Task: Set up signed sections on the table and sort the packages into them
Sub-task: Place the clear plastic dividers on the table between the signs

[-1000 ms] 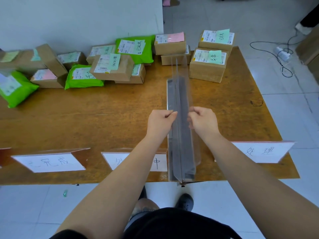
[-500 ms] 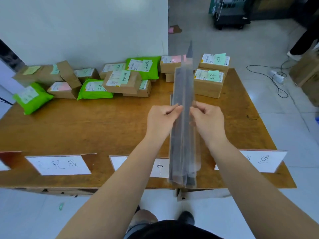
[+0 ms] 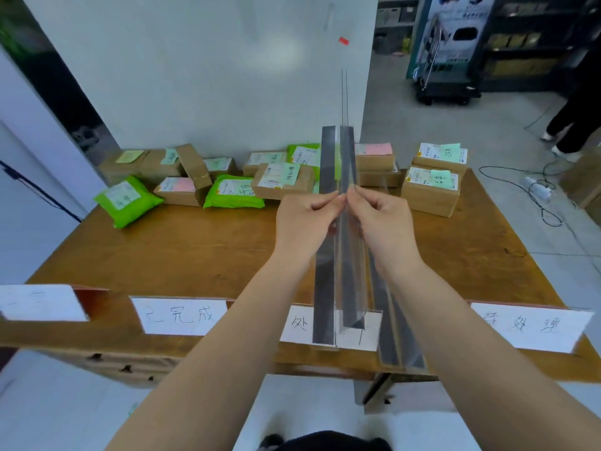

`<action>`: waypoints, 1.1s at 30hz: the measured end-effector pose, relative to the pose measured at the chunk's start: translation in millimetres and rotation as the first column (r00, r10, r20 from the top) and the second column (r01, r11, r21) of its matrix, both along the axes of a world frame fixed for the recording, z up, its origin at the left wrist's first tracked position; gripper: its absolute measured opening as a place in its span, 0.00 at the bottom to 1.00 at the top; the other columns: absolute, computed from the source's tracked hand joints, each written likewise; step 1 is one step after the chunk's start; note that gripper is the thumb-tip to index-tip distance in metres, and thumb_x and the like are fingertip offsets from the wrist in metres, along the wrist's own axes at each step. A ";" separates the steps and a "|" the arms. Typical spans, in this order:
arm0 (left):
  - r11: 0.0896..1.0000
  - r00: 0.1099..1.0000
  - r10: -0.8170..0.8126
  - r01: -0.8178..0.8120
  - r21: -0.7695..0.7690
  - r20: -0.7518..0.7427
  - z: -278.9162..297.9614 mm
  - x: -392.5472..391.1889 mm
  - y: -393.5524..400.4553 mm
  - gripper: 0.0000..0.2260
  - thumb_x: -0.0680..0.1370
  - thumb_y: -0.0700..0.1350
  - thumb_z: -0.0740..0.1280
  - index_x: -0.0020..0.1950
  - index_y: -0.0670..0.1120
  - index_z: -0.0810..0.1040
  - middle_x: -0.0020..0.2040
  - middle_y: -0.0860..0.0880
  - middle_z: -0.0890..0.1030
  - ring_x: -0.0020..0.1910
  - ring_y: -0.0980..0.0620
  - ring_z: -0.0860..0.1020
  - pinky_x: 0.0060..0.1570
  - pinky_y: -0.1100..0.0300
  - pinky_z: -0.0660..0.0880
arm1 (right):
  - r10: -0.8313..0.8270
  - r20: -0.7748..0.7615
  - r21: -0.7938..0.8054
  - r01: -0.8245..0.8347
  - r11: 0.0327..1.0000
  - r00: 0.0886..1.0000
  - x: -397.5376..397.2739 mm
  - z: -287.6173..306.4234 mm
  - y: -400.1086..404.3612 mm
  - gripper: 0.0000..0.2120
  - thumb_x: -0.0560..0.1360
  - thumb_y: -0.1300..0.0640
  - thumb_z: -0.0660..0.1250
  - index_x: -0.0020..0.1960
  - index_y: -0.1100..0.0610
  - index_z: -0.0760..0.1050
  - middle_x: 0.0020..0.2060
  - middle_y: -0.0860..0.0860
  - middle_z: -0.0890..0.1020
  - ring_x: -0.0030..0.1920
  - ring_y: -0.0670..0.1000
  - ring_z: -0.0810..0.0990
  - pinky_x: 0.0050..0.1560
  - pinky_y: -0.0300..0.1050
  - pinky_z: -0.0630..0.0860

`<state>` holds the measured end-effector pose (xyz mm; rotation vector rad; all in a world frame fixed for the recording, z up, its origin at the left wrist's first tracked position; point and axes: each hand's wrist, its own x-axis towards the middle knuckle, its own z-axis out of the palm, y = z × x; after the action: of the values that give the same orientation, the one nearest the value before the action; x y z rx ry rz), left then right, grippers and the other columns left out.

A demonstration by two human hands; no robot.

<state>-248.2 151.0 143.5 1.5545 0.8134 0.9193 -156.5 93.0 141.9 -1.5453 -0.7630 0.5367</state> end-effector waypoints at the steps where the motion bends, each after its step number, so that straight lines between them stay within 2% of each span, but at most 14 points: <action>1: 1.000 1.000 0.018 -0.018 -0.009 0.001 -0.1 -11.8 5.0 0.06 0.75 0.44 0.69 0.47 0.45 0.84 0.26 0.58 0.78 0.30 0.62 0.77 0.34 0.63 0.75 | 0.007 0.009 -0.006 -0.007 1.000 1.000 -11.6 0.2 6.3 0.14 0.76 0.52 0.64 0.58 0.57 0.80 0.48 0.49 0.83 0.50 0.46 0.79 0.56 0.46 0.75; 3: 0.998 0.998 0.058 -0.058 -0.031 -0.005 -1.1 -35.4 15.1 0.06 0.75 0.43 0.69 0.48 0.45 0.84 0.29 0.57 0.81 0.33 0.60 0.79 0.35 0.63 0.77 | 0.011 0.049 -0.027 -0.010 1.000 0.999 -34.0 -2.1 20.7 0.13 0.76 0.53 0.64 0.57 0.57 0.80 0.52 0.49 0.83 0.53 0.45 0.79 0.57 0.44 0.74; 5: 0.994 0.996 0.089 -0.089 -0.066 -0.006 -4.2 -58.0 25.2 0.06 0.75 0.42 0.69 0.50 0.44 0.84 0.35 0.52 0.83 0.38 0.56 0.81 0.38 0.60 0.78 | 0.020 0.069 -0.042 -0.017 0.999 0.997 -56.8 -5.1 34.0 0.11 0.76 0.54 0.64 0.53 0.56 0.82 0.50 0.49 0.84 0.50 0.44 0.79 0.52 0.41 0.73; 8: 0.985 0.991 0.130 -0.132 -0.114 -0.021 -10.4 -89.2 39.0 0.08 0.75 0.42 0.69 0.52 0.42 0.83 0.42 0.46 0.84 0.44 0.51 0.82 0.46 0.55 0.80 | 0.051 0.019 -0.060 -0.050 0.997 0.999 -87.3 -13.4 52.9 0.11 0.75 0.55 0.65 0.53 0.57 0.82 0.50 0.52 0.84 0.52 0.48 0.80 0.55 0.47 0.75; 10: 0.975 0.988 0.156 -0.156 -0.160 -0.009 -16.3 -106.5 48.3 0.08 0.74 0.41 0.70 0.51 0.41 0.83 0.40 0.48 0.84 0.40 0.54 0.82 0.42 0.58 0.80 | 0.069 -0.038 -0.076 -0.072 0.995 0.997 -103.8 -19.6 64.5 0.10 0.75 0.56 0.66 0.53 0.58 0.82 0.50 0.53 0.84 0.53 0.52 0.80 0.58 0.53 0.75; 12: 0.960 0.985 0.170 -0.162 -0.229 0.013 -23.0 -120.3 56.9 0.06 0.74 0.41 0.70 0.50 0.42 0.83 0.36 0.48 0.83 0.34 0.57 0.80 0.35 0.63 0.79 | 0.083 -0.077 -0.095 -0.090 0.991 0.994 -116.8 -26.4 75.3 0.11 0.74 0.56 0.66 0.53 0.59 0.81 0.42 0.50 0.83 0.47 0.52 0.80 0.54 0.51 0.75; 14: 0.949 0.985 0.171 -0.158 -0.273 0.024 -30.6 -130.9 64.6 0.03 0.74 0.41 0.70 0.45 0.46 0.84 0.35 0.46 0.81 0.32 0.55 0.78 0.33 0.63 0.79 | 0.093 -0.078 -0.116 -0.101 0.988 0.993 -126.5 -33.9 84.1 0.12 0.75 0.57 0.65 0.54 0.60 0.81 0.34 0.43 0.75 0.42 0.49 0.74 0.52 0.50 0.72; 18: 0.938 0.991 0.131 -0.115 -0.326 0.028 -50.1 -145.7 79.8 0.04 0.74 0.40 0.70 0.41 0.47 0.83 0.28 0.54 0.82 0.28 0.59 0.79 0.29 0.66 0.76 | 0.107 -0.045 -0.154 -0.113 0.982 0.993 -143.1 -46.4 93.5 0.10 0.76 0.59 0.62 0.39 0.53 0.79 0.30 0.45 0.74 0.41 0.52 0.73 0.51 0.54 0.73; 21: 0.911 0.993 0.116 -0.094 -0.401 0.031 -64.9 -149.4 89.6 0.03 0.73 0.40 0.70 0.41 0.46 0.83 0.28 0.55 0.82 0.28 0.60 0.80 0.29 0.67 0.75 | 0.081 -0.041 -0.194 -0.088 0.977 0.996 -151.4 -57.6 97.9 0.10 0.77 0.58 0.62 0.50 0.59 0.80 0.40 0.54 0.81 0.50 0.56 0.79 0.59 0.57 0.74; 24: 0.888 0.994 0.103 -0.082 -0.453 0.022 -76.7 -149.7 96.1 0.02 0.73 0.40 0.71 0.44 0.43 0.83 0.31 0.53 0.83 0.27 0.60 0.79 0.29 0.66 0.75 | 0.071 -0.081 -0.194 -0.086 0.977 0.994 -153.9 -69.2 101.6 0.09 0.77 0.59 0.62 0.41 0.58 0.78 0.30 0.50 0.74 0.39 0.54 0.74 0.53 0.60 0.76; 25: 0.881 0.996 0.089 -0.070 -0.468 0.018 -79.5 -150.1 97.6 0.02 0.73 0.40 0.71 0.44 0.43 0.83 0.32 0.51 0.83 0.27 0.60 0.79 0.29 0.66 0.75 | 0.068 -0.097 -0.203 -0.086 0.975 0.993 -154.9 -72.1 102.6 0.09 0.77 0.59 0.62 0.43 0.59 0.79 0.30 0.51 0.74 0.38 0.55 0.74 0.52 0.57 0.77; 28: 0.853 0.997 0.073 -0.047 -0.521 0.030 -85.7 -150.4 100.7 0.03 0.73 0.39 0.70 0.45 0.42 0.83 0.33 0.51 0.83 0.28 0.60 0.80 0.29 0.66 0.76 | 0.038 -0.103 -0.249 -0.062 0.967 0.994 -158.5 -80.3 104.1 0.13 0.77 0.58 0.63 0.59 0.61 0.78 0.45 0.53 0.81 0.50 0.53 0.80 0.59 0.57 0.75; 30: 0.844 0.997 0.076 -0.053 -0.534 0.020 -88.5 -149.5 101.3 0.05 0.73 0.39 0.70 0.48 0.41 0.82 0.36 0.50 0.82 0.31 0.60 0.81 0.31 0.66 0.77 | 0.037 -0.078 -0.246 -0.055 0.968 0.996 -160.7 -84.5 103.0 0.11 0.77 0.58 0.63 0.56 0.58 0.79 0.48 0.53 0.82 0.53 0.54 0.80 0.58 0.57 0.75; 33: 0.866 0.998 0.059 -0.067 -0.496 -0.032 -92.3 -150.0 102.3 0.03 0.74 0.41 0.70 0.43 0.47 0.83 0.41 0.50 0.83 0.40 0.56 0.82 0.37 0.64 0.79 | 0.051 -0.049 -0.255 -0.062 0.965 0.997 -164.9 -86.5 99.3 0.09 0.78 0.56 0.62 0.49 0.49 0.80 0.44 0.49 0.83 0.50 0.51 0.81 0.55 0.55 0.78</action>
<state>-398.2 253.4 51.1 1.0866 1.0246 0.6707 -321.4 192.3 55.4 -1.7485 -0.7287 0.7309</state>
